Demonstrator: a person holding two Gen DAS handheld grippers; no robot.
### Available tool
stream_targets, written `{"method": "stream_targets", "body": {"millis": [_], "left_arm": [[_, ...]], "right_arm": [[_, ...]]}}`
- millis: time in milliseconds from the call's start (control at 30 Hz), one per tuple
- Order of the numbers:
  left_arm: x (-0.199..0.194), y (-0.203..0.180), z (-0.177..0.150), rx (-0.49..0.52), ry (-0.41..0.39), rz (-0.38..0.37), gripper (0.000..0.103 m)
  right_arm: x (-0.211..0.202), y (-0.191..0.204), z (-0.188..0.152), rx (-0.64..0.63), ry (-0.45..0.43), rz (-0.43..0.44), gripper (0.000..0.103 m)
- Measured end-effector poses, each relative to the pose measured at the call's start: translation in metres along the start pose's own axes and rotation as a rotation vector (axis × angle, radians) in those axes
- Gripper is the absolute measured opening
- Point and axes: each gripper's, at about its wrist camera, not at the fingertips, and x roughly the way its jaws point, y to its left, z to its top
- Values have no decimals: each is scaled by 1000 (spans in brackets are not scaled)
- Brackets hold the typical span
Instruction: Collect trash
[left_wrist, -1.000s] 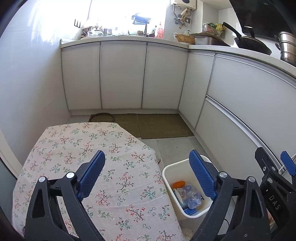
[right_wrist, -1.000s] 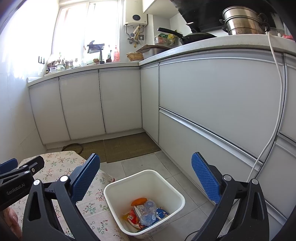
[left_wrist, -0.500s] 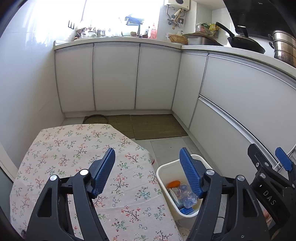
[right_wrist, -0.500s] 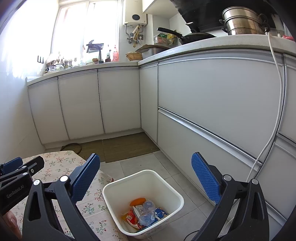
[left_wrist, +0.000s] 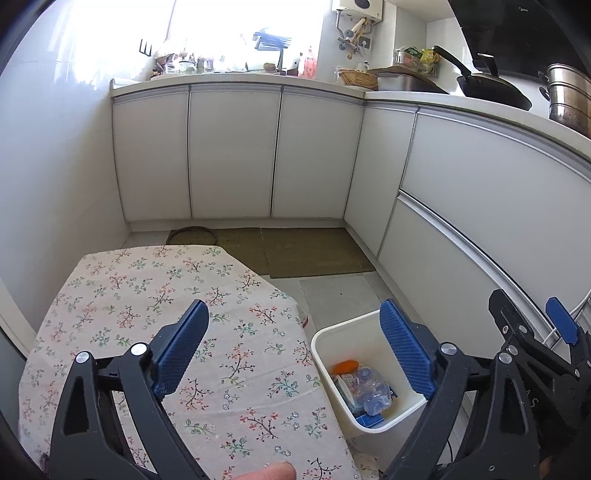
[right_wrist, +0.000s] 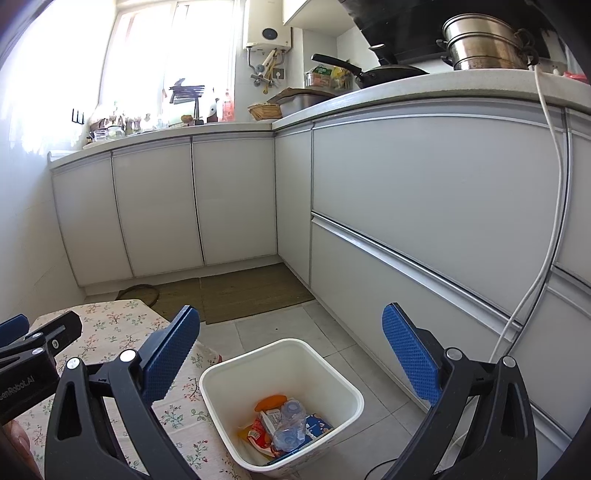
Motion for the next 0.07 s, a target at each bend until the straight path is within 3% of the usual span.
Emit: {"method": "stream_targets", "body": {"millis": [67], "left_arm": [[-1,1,0,-10,-1,4,94]], "right_arm": [[0,0,0,0,1,0,96]]}}
